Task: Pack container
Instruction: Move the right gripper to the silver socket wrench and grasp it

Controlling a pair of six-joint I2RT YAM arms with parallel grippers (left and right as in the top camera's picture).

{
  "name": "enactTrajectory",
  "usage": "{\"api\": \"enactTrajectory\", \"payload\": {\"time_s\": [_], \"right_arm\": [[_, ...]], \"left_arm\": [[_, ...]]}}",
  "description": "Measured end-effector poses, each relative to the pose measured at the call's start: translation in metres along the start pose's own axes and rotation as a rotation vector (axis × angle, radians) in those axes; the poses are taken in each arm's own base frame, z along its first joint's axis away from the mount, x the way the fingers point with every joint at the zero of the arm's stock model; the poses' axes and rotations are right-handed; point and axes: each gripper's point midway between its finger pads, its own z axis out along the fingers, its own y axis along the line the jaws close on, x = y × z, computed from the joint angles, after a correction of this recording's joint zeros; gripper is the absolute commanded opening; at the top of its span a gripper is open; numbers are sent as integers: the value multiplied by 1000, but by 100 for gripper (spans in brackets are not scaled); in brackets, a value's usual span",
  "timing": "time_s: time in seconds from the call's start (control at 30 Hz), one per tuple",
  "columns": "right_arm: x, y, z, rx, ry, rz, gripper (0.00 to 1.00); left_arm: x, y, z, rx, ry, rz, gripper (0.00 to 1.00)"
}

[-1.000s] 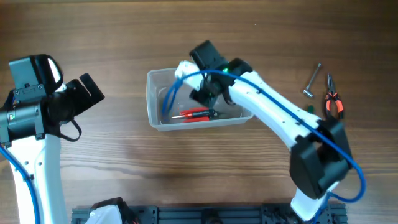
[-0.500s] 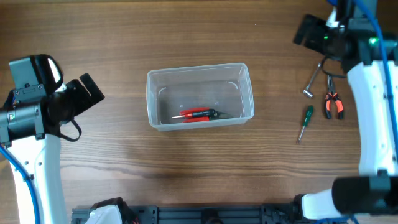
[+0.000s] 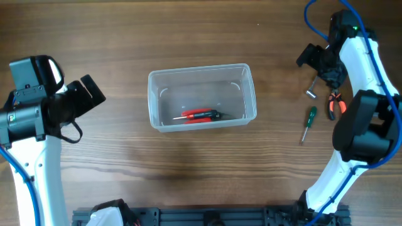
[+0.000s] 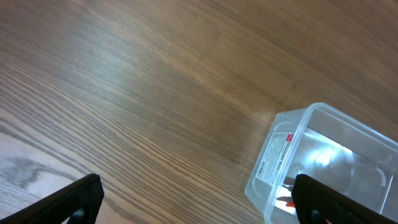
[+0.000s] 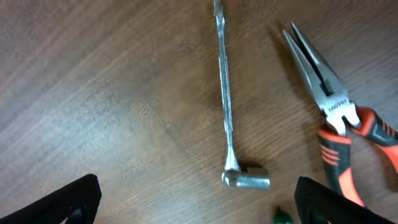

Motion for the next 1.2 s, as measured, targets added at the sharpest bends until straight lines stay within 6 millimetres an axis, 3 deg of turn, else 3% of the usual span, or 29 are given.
{"api": "enactTrajectory", "payload": {"time_s": [0.27,0.57,0.73,0.83,1.2], "right_arm": [[-9,5,5,-16,-31,4,100],[13,-5,57,40,78,2,99],[12,-5,62,43,73,5,99],[10,-5,62,42,64,6,85],[10,-6,62,43,65,15,55]], "left_arm": [[2,1,0,-3,9,0,100],[2,1,0,-3,10,0,100],[4,1,0,-6,16,0,100],[5,2,0,-7,20,-1,100],[6,2,0,-8,23,-1,100]]}}
